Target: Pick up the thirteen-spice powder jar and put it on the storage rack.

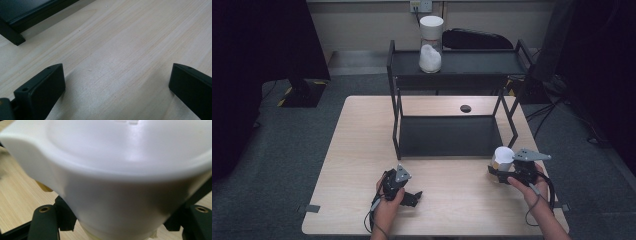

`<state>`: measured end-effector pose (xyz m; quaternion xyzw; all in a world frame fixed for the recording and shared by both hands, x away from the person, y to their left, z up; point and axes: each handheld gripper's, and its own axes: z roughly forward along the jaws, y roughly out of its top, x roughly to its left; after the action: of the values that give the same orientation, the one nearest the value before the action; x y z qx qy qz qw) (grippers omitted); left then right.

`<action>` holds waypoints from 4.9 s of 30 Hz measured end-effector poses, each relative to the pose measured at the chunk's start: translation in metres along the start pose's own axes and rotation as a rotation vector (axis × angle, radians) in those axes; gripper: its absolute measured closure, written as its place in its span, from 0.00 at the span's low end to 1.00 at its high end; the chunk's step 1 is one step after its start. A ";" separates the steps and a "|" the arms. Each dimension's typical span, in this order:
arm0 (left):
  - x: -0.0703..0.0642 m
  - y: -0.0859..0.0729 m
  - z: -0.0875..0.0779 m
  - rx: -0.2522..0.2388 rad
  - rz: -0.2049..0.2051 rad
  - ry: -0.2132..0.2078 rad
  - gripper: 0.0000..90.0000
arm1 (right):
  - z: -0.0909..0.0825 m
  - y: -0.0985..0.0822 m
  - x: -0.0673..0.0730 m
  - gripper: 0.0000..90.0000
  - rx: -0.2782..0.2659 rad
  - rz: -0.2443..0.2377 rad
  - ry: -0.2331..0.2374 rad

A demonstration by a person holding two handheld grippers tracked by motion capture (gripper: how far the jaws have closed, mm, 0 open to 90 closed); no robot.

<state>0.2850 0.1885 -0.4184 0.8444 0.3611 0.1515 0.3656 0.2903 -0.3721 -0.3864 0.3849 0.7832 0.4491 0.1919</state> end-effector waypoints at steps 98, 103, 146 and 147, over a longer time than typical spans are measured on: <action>0.000 0.000 0.000 0.001 0.001 0.000 0.00 | -0.033 0.252 0.011 0.33 -0.018 -0.103 0.059; 0.000 0.000 0.000 0.001 0.001 0.000 0.00 | -0.036 0.267 0.013 0.33 -0.011 -0.100 0.056; 0.000 0.000 0.000 0.000 0.001 0.001 0.00 | -0.035 0.350 0.009 0.33 -0.048 -0.059 -0.029; 0.000 0.000 0.000 0.000 0.001 0.001 0.00 | -0.032 0.352 0.008 0.33 -0.053 -0.058 -0.034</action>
<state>0.2848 0.1884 -0.4184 0.8445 0.3607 0.1520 0.3654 0.4158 -0.2782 -0.0698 0.3645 0.7784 0.4573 0.2281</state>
